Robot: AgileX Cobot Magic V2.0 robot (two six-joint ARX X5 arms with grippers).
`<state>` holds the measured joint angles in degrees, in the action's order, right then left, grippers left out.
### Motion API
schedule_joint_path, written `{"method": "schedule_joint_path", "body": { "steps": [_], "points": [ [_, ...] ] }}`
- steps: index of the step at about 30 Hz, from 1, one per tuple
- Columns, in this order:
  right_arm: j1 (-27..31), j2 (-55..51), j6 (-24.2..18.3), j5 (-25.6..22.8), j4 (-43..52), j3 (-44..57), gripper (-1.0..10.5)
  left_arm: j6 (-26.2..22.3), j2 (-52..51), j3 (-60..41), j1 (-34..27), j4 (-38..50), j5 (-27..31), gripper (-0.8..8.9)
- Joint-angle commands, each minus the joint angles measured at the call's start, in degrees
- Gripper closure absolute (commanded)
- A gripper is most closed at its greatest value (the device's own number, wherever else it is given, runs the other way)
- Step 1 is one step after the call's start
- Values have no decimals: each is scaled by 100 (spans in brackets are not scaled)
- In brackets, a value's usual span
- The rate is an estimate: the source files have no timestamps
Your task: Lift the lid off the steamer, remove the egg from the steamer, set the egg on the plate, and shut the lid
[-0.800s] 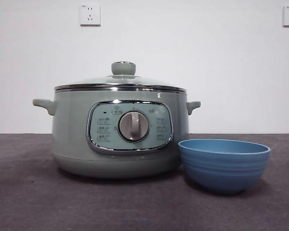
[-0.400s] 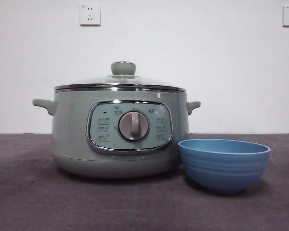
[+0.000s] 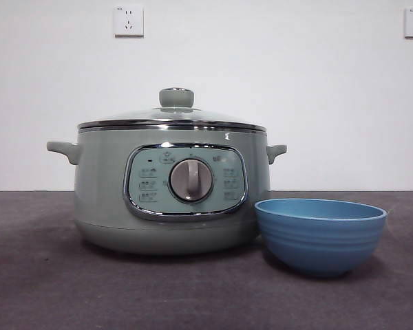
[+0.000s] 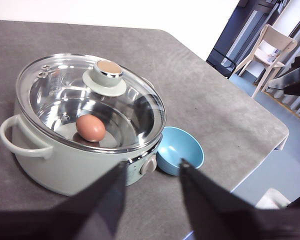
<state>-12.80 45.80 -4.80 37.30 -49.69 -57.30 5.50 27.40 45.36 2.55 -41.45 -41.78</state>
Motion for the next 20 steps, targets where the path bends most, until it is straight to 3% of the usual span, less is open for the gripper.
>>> {"method": "schedule_joint_path", "body": {
  "steps": [1, 13, 20],
  "points": [
    [-13, -4, 46, -15, 33, -9, 436, -79, 90, 11, 72, 109, -46, 306],
    [-13, -4, 48, -20, 33, -9, 437, -175, 1408, 640, 647, 876, 31, 306],
    [-13, -4, 46, -35, 31, -9, 437, -629, 2800, 1615, 1388, 1062, 863, 306]
  ]
}}
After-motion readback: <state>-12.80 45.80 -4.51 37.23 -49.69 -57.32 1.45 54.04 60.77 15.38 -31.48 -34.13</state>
